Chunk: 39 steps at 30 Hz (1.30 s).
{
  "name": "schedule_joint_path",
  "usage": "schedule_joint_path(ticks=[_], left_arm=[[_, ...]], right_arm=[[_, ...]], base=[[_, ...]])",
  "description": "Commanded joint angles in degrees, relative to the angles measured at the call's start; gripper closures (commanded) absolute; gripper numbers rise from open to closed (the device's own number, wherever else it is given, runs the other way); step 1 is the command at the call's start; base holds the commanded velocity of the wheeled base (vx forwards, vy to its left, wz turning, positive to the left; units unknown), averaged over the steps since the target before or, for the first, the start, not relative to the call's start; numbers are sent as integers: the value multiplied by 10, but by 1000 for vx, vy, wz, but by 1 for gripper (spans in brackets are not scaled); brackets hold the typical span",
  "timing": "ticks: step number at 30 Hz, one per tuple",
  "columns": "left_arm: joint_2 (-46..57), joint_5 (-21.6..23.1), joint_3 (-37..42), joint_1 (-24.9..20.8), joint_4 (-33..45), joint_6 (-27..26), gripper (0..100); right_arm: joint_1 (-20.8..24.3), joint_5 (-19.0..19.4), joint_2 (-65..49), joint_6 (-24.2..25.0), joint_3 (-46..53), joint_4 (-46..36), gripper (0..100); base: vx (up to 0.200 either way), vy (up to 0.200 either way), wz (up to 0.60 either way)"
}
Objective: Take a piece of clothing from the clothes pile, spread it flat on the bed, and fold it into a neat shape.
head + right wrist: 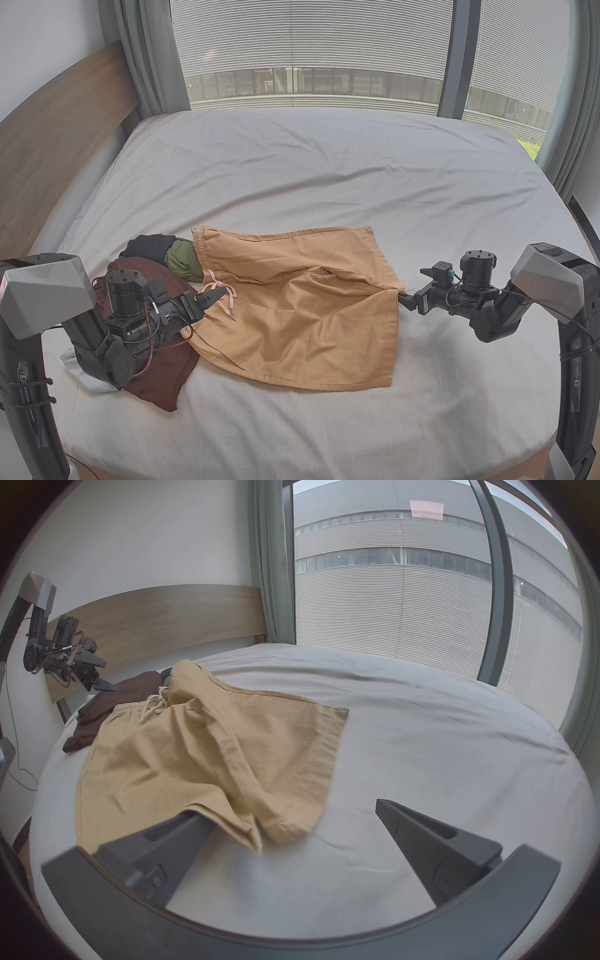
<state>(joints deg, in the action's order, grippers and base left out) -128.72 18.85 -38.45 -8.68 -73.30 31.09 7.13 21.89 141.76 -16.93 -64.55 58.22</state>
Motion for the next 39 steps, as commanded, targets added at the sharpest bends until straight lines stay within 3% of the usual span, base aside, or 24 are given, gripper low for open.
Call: schedule_joint_path(ticks=[1, 11, 14, 20, 22, 27, 30, 39], left_arm=[[-1, 0, 2, 2, -1, -1, 0], [0, 0, 20, 3, -19, -1, 0], [0, 0, 33, 4, -31, -1, 0], [4, -1, 61, 12, -58, -1, 0], [4, 0, 71, 17, -68, -2, 0], [-4, 0, 84, 21, -79, -5, 0], [-5, 0, 82, 22, -78, -5, 0], [-7, 0, 81, 39, -66, -7, 0]], right_arm=[[-26, 1, -46, -12, 34, 2, 0], [10, 5, -135, 6, 173, 14, 0], [38, 4, -136, 33, 211, 44, 0], [110, 2, -134, 154, 241, 113, 0], [126, 1, -131, 171, 241, 117, 0], [152, 2, -125, 183, 246, 118, 0], [164, 3, -125, 219, 257, 122, 0], [164, 25, -122, 285, 355, 247, 0]], base=[[0, 0, 0], [0, 0, 0], [0, 0, 0], [0, 0, 0], [0, 0, 0], [0, 0, 0], [0, 0, 0], [0, 0, 0]])
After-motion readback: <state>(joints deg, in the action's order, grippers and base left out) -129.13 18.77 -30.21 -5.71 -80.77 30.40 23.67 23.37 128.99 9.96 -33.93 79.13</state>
